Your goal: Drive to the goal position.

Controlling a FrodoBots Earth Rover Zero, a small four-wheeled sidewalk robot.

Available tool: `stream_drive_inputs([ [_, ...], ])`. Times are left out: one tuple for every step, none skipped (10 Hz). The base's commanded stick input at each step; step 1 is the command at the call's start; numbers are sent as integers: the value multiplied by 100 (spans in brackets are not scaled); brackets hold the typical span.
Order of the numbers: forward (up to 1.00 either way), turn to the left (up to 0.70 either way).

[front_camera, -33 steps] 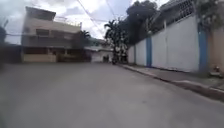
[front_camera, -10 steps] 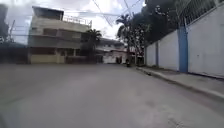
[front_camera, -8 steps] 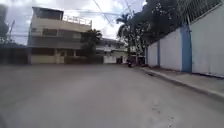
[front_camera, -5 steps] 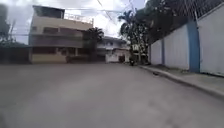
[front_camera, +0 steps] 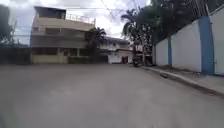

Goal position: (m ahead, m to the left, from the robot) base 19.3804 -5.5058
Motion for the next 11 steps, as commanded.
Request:
stream_drive_inputs([
  [100,-4],
  [100,-20],
  [100,-40],
  [100,-40],
  [100,-40],
  [100,-40],
  [100,-33],
  [100,-9],
  [100,-2],
  [100,-3],
  [100,-3],
])
